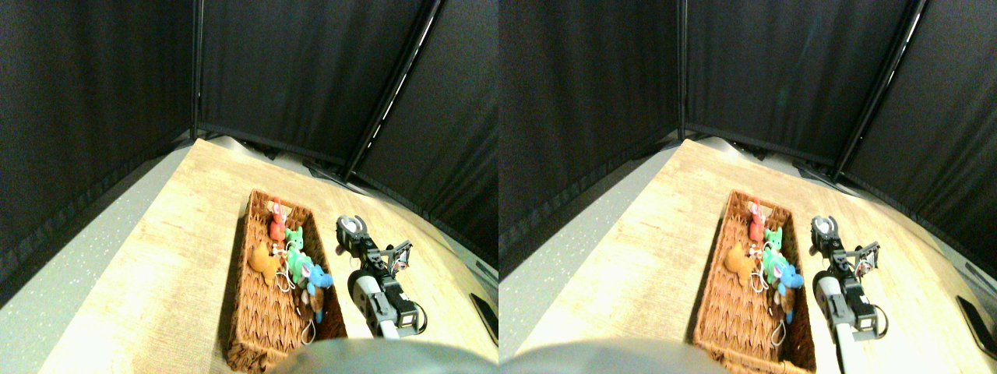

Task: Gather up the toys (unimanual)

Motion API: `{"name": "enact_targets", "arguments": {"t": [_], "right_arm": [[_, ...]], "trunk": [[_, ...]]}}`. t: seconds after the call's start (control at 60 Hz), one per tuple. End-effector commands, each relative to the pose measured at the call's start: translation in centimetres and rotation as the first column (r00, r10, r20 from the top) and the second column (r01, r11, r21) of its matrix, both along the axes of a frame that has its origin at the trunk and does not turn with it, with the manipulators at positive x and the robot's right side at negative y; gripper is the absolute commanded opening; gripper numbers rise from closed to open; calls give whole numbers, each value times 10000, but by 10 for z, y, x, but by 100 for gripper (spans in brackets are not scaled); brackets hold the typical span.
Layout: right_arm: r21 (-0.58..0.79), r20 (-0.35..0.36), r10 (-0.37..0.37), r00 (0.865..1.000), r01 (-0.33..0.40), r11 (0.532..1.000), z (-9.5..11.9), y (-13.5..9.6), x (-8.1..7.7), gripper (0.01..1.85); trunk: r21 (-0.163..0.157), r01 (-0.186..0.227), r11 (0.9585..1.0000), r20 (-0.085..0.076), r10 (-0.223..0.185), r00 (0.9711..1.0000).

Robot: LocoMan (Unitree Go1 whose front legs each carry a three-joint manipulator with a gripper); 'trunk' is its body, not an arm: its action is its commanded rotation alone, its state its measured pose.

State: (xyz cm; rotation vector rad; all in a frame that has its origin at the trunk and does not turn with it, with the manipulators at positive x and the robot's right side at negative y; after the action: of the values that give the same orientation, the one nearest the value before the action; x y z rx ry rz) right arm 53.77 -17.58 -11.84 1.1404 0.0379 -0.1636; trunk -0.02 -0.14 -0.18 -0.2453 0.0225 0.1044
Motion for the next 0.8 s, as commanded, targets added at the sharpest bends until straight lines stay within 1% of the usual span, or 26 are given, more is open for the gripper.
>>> {"name": "enact_targets", "arguments": {"t": [0.017, 0.15, 0.233, 0.3, 0.383, 0.533, 0.6, 0.683, 0.717, 0.8], "right_arm": [[-99, 280, 344, 9990, -341, 9994, 7, 9, -1, 6], [-46, 100, 634, 9979, -633, 9980, 10, 26, -4, 6], [-97, 167, 767, 9969, -766, 9970, 11, 34, -6, 6], [-330, 168, 1232, 9922, -1226, 9919, 11, 42, -6, 6], [-251, 67, 1484, 9889, -1482, 9886, 12, 50, -6, 6], [-26, -19, 1598, 9871, -1598, 9871, 10, 62, -10, 6], [-162, -94, 2040, 9789, -2042, 9788, 9, 69, -12, 6], [17, -111, 2067, 9783, -2067, 9784, 8, 73, -14, 6], [58, -114, 1983, 9801, -1982, 9801, 8, 76, -15, 6], [87, -140, 2100, 9776, -2099, 9777, 7, 81, -17, 6]], "trunk": [[-248, -341, 9991, 113, 344, 9993], [-494, -548, 9973, 217, 559, 9982], [-626, -657, 9959, 258, 674, 9974], [-737, -739, 9945, 317, 764, 9966], [-880, -851, 9925, 349, 885, 9955], [-1098, -999, 9889, 404, 1049, 9937], [-1200, -1049, 9872, 421, 1106, 9930], [-1313, -1114, 9851, 440, 1181, 9920], [-1351, -1137, 9843, 454, 1208, 9916], [-1428, -1173, 9828, 464, 1251, 9911]]}}
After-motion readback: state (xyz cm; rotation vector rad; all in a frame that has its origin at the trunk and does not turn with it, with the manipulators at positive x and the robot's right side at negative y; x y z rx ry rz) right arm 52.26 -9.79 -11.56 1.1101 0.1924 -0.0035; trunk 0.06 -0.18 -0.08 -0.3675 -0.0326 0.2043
